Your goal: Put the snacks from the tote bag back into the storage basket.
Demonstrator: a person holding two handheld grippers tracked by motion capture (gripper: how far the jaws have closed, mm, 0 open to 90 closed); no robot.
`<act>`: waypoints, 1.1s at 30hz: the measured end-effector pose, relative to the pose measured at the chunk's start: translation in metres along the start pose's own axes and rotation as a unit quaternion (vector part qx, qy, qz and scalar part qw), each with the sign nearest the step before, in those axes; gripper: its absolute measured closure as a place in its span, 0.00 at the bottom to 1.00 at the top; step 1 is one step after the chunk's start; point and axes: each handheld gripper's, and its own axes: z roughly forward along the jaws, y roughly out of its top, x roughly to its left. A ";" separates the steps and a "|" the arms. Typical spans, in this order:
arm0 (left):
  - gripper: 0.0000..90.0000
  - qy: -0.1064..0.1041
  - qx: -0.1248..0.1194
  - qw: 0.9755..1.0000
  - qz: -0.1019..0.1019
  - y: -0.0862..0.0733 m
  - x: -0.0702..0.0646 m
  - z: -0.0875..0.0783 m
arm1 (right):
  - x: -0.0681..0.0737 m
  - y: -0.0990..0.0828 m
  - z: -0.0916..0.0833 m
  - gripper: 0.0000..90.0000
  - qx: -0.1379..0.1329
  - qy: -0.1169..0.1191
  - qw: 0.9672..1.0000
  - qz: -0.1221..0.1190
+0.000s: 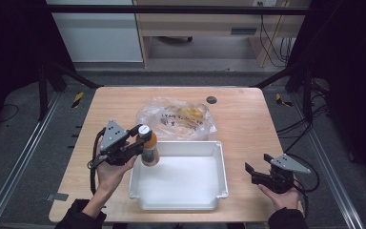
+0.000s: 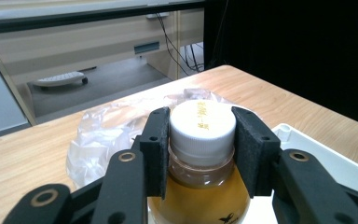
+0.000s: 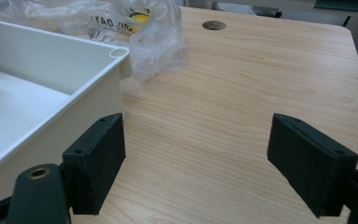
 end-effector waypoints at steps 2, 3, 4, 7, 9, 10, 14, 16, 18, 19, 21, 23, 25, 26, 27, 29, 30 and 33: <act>0.65 -0.001 0.005 1.000 -0.002 -0.003 0.000 0.001 | 0.000 0.000 0.000 0.21 0.000 0.001 1.000 0.001; 0.65 -0.001 0.007 1.000 -0.003 -0.004 0.000 0.002 | 0.001 0.000 0.000 0.21 0.001 0.001 1.000 0.001; 0.65 0.000 0.009 1.000 -0.003 -0.006 -0.001 0.002 | 0.001 0.000 0.000 0.21 0.000 0.001 1.000 0.001; 0.65 0.001 0.016 1.000 -0.005 -0.012 -0.002 0.002 | 0.001 0.000 0.000 0.22 0.001 0.002 1.000 0.002; 0.65 0.000 0.019 1.000 -0.006 -0.015 -0.002 0.002 | 0.001 0.000 0.000 0.22 0.000 0.002 1.000 0.000; 0.65 0.000 0.021 1.000 -0.006 -0.017 -0.002 0.001 | 0.001 0.000 0.000 0.22 0.001 0.002 1.000 0.001; 0.65 0.004 0.029 1.000 -0.004 -0.023 -0.002 0.000 | 0.002 0.000 0.000 0.22 0.001 0.002 1.000 0.001; 0.65 0.004 0.032 0.999 -0.005 -0.026 -0.003 0.000 | 0.001 0.000 -0.001 0.22 0.000 0.002 1.000 -0.001; 0.65 0.002 0.037 0.999 -0.007 -0.029 -0.003 0.000 | 0.001 0.000 0.000 0.22 0.000 0.001 1.000 -0.001; 0.65 0.001 0.039 0.999 -0.008 -0.030 -0.002 0.000 | 0.002 0.000 -0.001 0.22 0.001 0.002 1.000 0.002; 0.65 0.002 0.042 0.999 -0.010 -0.033 -0.002 -0.001 | 0.002 0.000 -0.001 0.22 0.002 0.002 1.000 0.003; 0.65 0.005 0.046 0.999 -0.009 -0.035 -0.002 -0.001 | 0.002 0.000 -0.001 0.22 0.002 0.003 1.000 0.002; 0.65 0.006 0.049 0.999 -0.008 -0.038 -0.001 -0.002 | 0.001 0.000 -0.001 0.22 0.000 0.002 1.000 0.000; 0.65 0.005 0.050 0.999 -0.010 -0.038 -0.001 -0.002 | 0.001 0.000 -0.001 0.22 0.001 0.002 1.000 0.000; 0.65 0.005 0.051 0.999 -0.010 -0.040 -0.001 -0.003 | 0.001 0.000 -0.001 0.22 0.001 0.003 1.000 0.002; 0.65 0.005 0.055 0.998 -0.010 -0.042 -0.001 -0.003 | 0.001 0.000 0.000 0.22 0.002 0.002 1.000 0.000; 0.65 0.005 0.055 0.998 -0.010 -0.043 -0.001 -0.003 | 0.002 0.000 0.000 0.22 0.003 0.002 1.000 0.002; 0.65 0.006 0.061 0.998 -0.009 -0.045 -0.001 -0.003 | 0.002 0.000 -0.001 0.22 0.002 0.003 1.000 0.002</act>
